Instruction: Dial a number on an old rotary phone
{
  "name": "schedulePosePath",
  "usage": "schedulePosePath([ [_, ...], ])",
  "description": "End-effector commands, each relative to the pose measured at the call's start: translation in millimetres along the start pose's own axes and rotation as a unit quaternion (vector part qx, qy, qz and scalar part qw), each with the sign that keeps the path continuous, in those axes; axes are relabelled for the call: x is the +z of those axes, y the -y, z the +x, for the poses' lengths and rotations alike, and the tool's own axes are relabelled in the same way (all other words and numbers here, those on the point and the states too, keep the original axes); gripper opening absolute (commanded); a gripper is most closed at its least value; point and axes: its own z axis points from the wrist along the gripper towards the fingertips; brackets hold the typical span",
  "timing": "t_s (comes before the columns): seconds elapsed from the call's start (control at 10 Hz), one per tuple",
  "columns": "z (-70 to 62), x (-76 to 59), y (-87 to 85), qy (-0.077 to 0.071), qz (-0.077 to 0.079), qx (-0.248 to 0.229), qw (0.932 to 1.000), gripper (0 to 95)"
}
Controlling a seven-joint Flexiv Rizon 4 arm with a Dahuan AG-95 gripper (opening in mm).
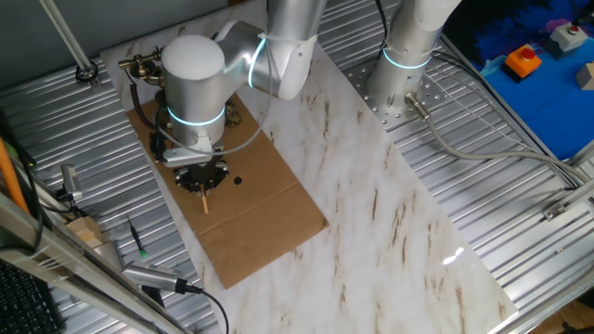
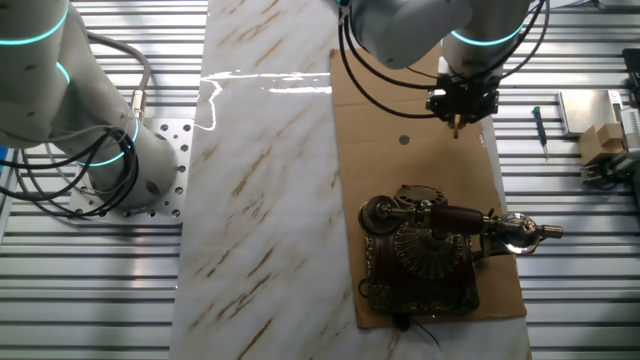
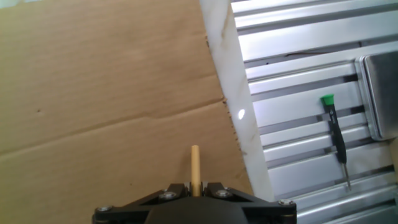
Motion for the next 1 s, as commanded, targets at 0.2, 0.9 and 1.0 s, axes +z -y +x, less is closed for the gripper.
schedulePosePath([
  [0.2, -1.8, 0.8, 2.1, -0.001, 0.000, -0.002, 1.0000, 0.0],
  [0.9, -0.5, 5.9, 2.8, -0.001, 0.001, -0.032, 0.9995, 0.0],
  [1.0, -0.5, 5.9, 2.8, 0.000, 0.001, -0.032, 0.9995, 0.0],
])
